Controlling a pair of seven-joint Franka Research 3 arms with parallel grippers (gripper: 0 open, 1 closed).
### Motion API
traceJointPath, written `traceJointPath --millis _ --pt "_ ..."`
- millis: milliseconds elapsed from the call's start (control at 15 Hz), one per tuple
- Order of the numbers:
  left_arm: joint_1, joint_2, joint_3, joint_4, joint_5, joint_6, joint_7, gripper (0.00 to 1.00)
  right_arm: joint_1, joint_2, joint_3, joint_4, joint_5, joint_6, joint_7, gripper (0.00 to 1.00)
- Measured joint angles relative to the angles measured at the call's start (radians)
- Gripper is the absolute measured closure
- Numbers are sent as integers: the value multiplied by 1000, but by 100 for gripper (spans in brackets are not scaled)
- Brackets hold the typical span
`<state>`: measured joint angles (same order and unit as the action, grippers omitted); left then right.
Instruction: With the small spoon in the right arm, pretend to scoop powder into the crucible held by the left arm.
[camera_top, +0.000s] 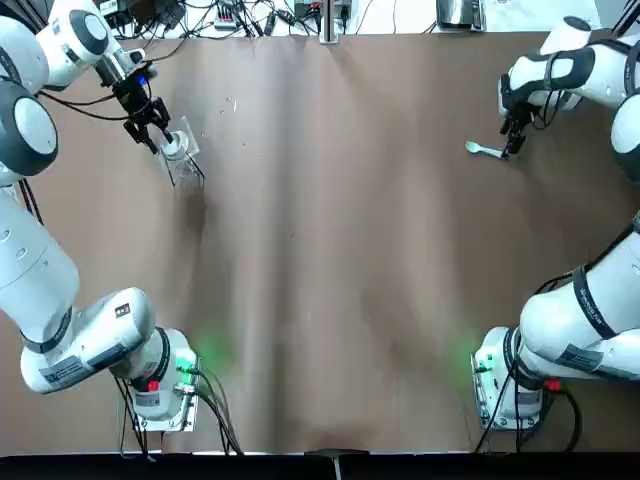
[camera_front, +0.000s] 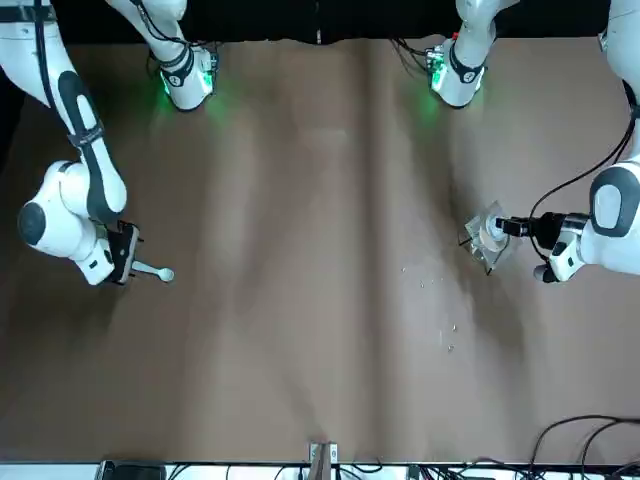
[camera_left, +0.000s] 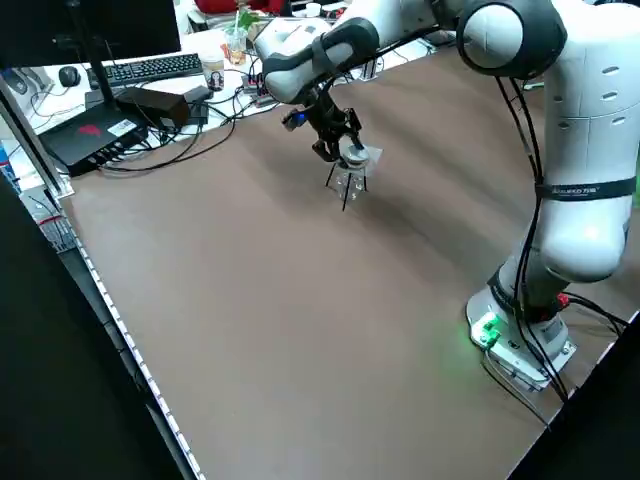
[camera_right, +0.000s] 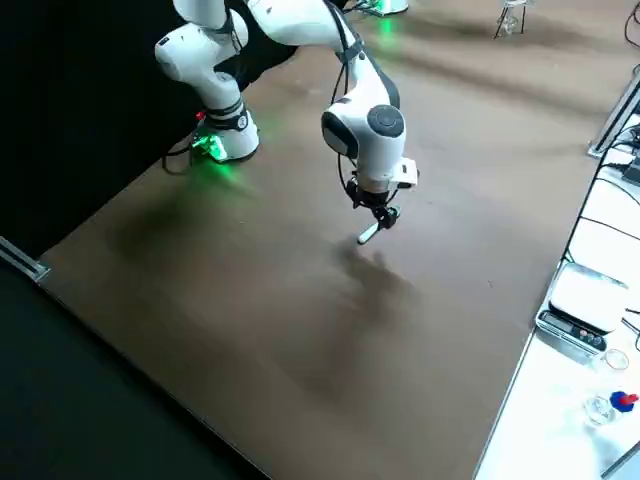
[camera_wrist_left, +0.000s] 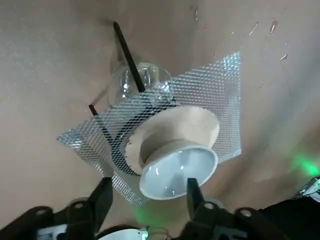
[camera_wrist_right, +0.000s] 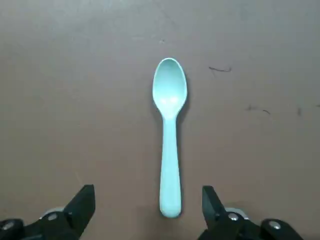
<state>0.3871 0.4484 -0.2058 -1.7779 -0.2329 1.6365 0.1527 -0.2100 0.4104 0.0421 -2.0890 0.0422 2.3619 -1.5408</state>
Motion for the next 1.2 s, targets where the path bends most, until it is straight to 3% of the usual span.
traceJointPath --millis 267,400,667,800,933,1000,1133,1200 --pt "0 3 0 0 0 0 0 43 0 3 2 -74 -1 136 0 8" --pt "0 4 0 0 0 0 0 55 0 10 2 -85 -1 166 0 12" --pt "0 4 -1 0 0 0 0 66 0 29 2 -96 -1 239 0 18" --pt "0 4 -1 0 0 0 0 83 0 36 2 -96 -1 251 0 18" --pt "0 4 -1 0 0 0 0 86 0 40 2 -96 -1 254 0 19" --pt "0 4 -1 1 0 0 0 94 0 43 2 -96 -1 254 0 24" --pt "0 4 -3 3 0 0 0 94 0 46 2 -96 -1 254 0 28" --pt "0 4 -4 4 -1 0 -1 94 0 48 1 -96 -1 255 0 37"
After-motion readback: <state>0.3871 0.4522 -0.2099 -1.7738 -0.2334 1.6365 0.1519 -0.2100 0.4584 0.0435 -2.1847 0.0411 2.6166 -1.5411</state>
